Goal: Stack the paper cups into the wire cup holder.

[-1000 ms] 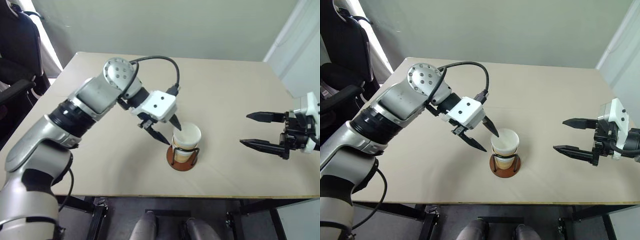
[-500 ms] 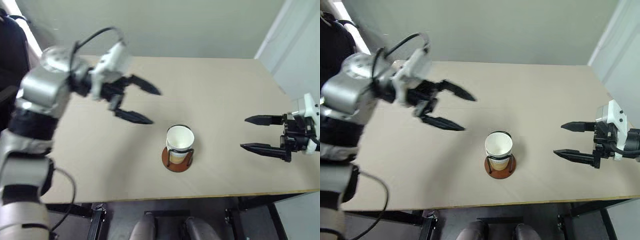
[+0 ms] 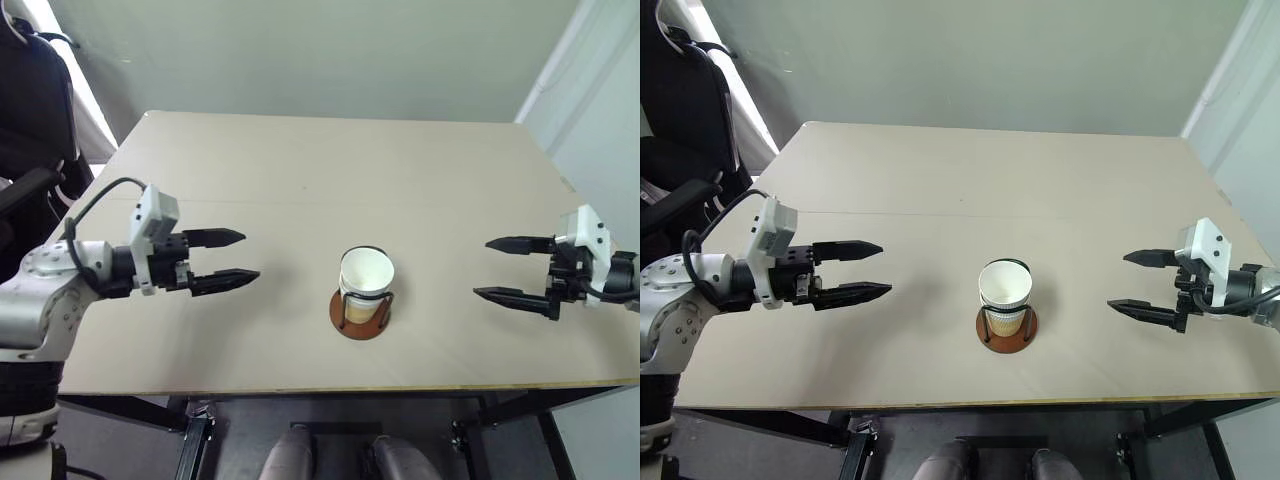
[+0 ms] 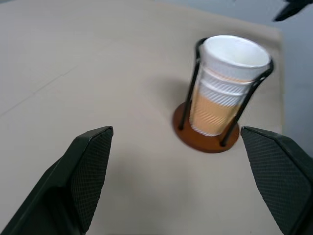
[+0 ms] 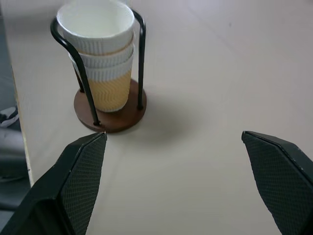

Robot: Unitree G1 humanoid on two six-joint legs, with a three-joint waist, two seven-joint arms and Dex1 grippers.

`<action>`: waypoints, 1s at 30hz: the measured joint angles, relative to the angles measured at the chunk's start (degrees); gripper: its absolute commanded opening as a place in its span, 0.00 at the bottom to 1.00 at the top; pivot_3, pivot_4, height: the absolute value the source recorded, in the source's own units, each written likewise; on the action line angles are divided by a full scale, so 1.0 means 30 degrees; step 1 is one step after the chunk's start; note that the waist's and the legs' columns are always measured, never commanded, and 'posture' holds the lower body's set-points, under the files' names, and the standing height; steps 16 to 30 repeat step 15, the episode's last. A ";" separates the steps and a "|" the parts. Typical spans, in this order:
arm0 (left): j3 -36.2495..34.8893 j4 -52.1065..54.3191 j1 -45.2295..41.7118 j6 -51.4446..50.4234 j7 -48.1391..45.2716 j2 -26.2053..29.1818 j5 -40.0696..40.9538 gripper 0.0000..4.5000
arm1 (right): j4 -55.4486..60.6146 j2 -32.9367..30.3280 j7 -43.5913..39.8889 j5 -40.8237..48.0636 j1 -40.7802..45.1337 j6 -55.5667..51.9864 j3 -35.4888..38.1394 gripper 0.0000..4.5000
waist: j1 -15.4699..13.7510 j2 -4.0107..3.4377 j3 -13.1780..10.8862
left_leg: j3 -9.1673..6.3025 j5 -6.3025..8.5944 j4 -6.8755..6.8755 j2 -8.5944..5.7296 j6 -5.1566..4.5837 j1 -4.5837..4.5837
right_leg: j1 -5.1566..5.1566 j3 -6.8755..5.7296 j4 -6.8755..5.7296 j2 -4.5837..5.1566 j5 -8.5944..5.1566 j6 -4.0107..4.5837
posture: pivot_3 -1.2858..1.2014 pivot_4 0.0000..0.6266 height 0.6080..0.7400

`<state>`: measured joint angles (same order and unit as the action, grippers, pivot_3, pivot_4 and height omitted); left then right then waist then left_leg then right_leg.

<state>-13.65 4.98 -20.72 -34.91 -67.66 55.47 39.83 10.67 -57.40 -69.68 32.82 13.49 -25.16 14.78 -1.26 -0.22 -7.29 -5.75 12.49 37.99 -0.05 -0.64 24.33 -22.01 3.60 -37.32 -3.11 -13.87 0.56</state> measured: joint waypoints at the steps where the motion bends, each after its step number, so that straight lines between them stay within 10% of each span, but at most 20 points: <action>1: -0.0286 0.0155 0.0070 -0.0088 0.0197 0.0001 0.0073 1.00 | -0.0041 0.0043 -0.0139 0.0106 0.0003 0.0145 0.0052 1.00 | 0.0001 -0.0001 0.0000 | 0.0001 -0.0011 -0.0002 -0.0002 0.0010 -0.0012 | 0.0002 0.0000 -0.0017 0.0001 -0.0005 0.0011 | 0.52 0.24 1.00; 30: -0.2062 0.3603 0.3897 -0.1903 0.1290 0.0002 0.1645 1.00 | -0.1589 -0.0470 -0.2435 0.1436 0.0987 -0.0578 0.0133 1.00 | 0.0150 0.0000 -0.0001 | 0.0030 -0.0014 -0.0107 0.0000 0.0072 -0.0064 | 0.0000 0.0023 -0.0025 0.0000 -0.0050 0.0114 | 0.52 0.24 1.00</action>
